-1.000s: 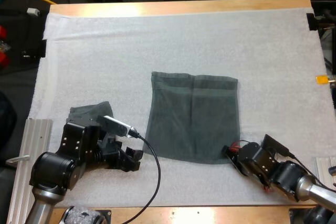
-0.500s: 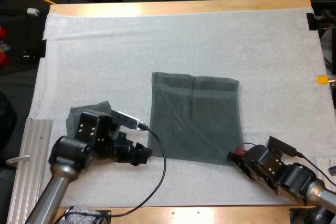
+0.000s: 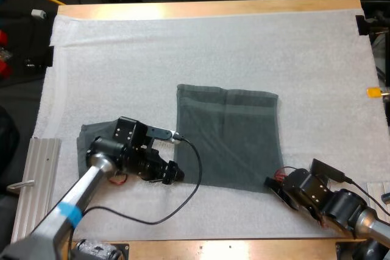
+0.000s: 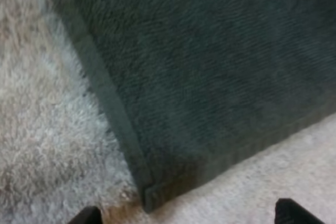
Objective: Pick towel from pile, fold and stack
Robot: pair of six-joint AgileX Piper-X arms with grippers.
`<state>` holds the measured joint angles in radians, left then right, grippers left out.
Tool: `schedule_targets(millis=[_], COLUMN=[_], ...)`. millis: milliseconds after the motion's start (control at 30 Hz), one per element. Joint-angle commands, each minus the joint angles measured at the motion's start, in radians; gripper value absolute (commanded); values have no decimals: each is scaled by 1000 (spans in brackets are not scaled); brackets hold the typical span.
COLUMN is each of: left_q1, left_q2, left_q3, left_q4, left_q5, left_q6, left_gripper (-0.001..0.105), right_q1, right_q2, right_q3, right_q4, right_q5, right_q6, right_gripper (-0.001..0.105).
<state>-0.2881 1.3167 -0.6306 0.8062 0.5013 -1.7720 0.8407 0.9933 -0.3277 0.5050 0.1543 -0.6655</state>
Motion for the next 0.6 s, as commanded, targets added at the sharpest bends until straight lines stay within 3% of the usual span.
schedule_targets(millis=[0,200,367,567], left_q1=[1,1,1,1], left_q2=[27,119,161,178], left_q3=[0,0,0,0], left_q4=[-16,-60,-68,-82], left_q5=[10,99,119,186], left_q6=[-3,-5,-11,-23], left_gripper=[62,62,62,49], right_q1=[0,0,0,0], right_q2=[-7,-7,-7,-7], right_q3=[-9,-9,-9,-9], right_q4=[16,16,16,16], right_q5=[9,9,9,9], right_q6=[-13,-13,-13,-13], right_gripper=[0,0,0,0])
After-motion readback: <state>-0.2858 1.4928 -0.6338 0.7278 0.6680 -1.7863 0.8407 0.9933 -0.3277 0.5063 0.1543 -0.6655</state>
